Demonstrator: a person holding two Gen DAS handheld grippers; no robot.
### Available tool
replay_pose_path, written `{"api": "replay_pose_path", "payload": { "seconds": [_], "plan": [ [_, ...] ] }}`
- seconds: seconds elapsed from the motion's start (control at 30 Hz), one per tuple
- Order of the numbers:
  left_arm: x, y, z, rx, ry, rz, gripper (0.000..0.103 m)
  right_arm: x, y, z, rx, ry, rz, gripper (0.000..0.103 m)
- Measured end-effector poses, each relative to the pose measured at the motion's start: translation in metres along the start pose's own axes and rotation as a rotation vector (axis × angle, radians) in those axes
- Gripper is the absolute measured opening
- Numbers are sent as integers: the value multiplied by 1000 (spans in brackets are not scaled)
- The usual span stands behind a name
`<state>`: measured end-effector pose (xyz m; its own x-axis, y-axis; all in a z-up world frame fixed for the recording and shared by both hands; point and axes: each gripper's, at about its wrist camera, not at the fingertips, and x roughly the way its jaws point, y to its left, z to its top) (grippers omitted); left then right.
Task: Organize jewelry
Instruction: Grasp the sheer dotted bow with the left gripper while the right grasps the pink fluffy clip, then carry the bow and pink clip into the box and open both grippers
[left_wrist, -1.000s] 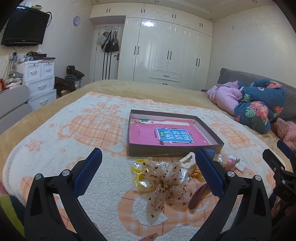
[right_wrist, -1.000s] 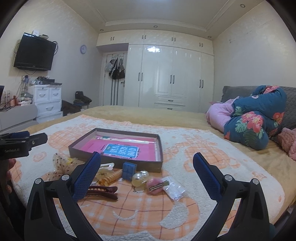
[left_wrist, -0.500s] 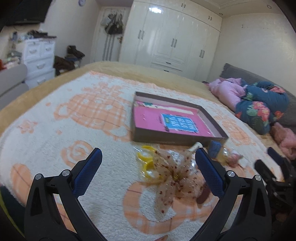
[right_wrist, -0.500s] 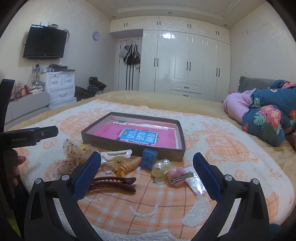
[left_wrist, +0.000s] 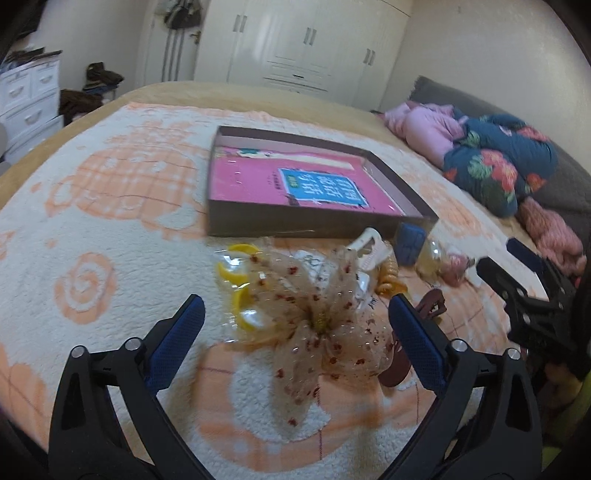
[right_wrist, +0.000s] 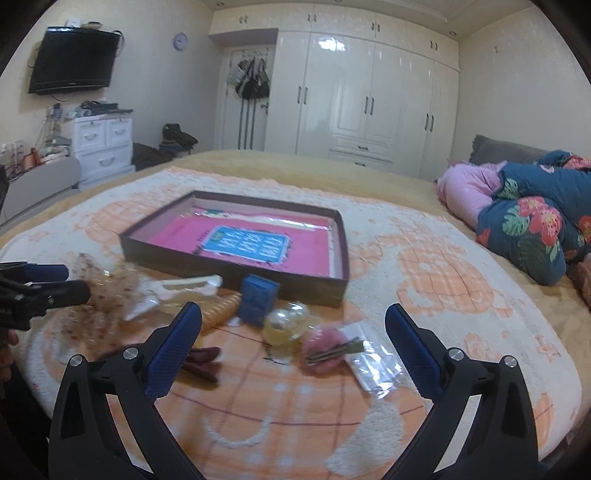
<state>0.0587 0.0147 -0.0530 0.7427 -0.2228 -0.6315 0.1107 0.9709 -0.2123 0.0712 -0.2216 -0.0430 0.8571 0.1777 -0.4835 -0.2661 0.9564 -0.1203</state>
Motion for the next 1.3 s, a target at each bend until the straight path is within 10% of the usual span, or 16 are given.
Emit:
{"api": "replay_pose_path", "payload": {
  "seconds": [0.3, 0.63, 0.77, 1.3],
  "plan": [
    [18, -17, 4, 85, 41, -17, 61, 25, -18, -7, -28, 85, 18, 96],
    [24, -8, 6, 74, 61, -49, 15, 49, -14, -13, -152, 180, 31, 58],
    [15, -4, 13, 55, 34, -82, 11, 58, -16, -19, -161, 215, 17, 45],
    [2, 12, 57, -9, -71, -116, 11, 33, -45, -3, 11, 152, 87, 44]
  ]
}}
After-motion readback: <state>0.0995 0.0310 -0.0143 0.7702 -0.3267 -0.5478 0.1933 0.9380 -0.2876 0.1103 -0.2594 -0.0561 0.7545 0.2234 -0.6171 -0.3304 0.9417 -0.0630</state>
